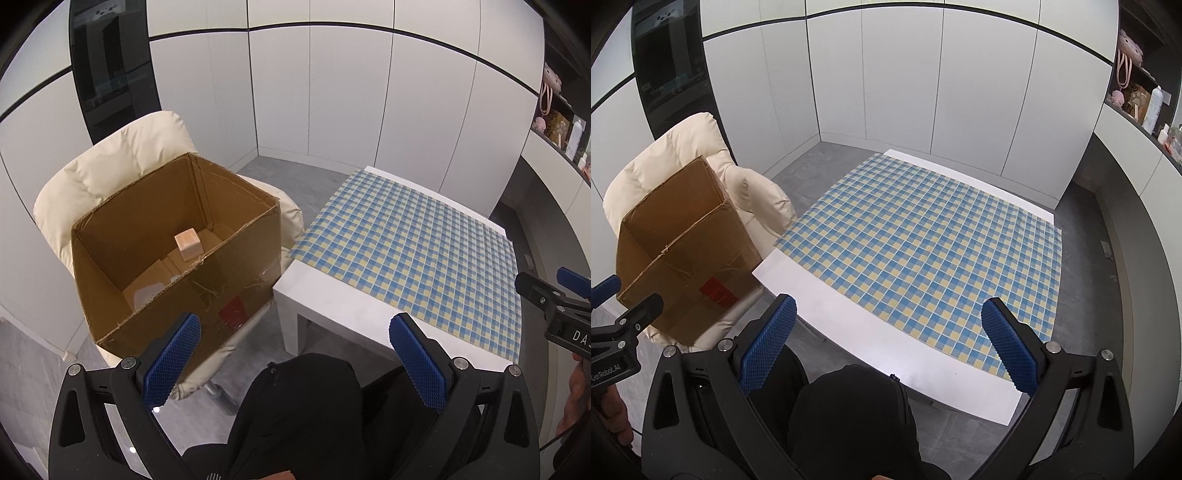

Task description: Organize objects

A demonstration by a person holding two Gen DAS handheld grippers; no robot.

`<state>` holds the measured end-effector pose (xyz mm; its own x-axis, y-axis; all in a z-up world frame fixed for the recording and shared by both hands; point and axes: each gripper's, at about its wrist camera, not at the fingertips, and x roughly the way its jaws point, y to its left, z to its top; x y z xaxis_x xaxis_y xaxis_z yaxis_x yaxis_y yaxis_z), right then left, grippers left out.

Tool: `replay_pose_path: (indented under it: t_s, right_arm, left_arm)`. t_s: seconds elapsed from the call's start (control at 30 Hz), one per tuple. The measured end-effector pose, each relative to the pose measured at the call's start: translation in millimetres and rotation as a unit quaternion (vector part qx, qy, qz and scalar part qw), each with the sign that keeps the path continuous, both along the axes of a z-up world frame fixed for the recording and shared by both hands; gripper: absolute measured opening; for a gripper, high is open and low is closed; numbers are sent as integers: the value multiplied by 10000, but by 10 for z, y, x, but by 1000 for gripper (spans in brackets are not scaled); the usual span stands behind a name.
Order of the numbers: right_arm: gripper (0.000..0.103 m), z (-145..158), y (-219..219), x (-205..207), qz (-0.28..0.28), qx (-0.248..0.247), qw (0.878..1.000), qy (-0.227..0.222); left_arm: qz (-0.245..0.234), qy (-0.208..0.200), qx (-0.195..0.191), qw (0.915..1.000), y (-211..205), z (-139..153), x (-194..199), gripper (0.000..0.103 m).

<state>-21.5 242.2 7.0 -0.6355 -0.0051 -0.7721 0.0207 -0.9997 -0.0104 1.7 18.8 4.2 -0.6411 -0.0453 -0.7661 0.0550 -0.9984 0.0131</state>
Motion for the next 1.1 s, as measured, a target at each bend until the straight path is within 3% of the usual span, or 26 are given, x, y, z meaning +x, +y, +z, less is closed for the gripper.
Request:
replay_pose_path:
  t_s: [1.1]
  right_arm:
    - [102, -33, -73, 5, 72, 6, 10000, -38]
  left_arm:
    - [-28, 29, -46, 10000, 25, -5, 9, 102]
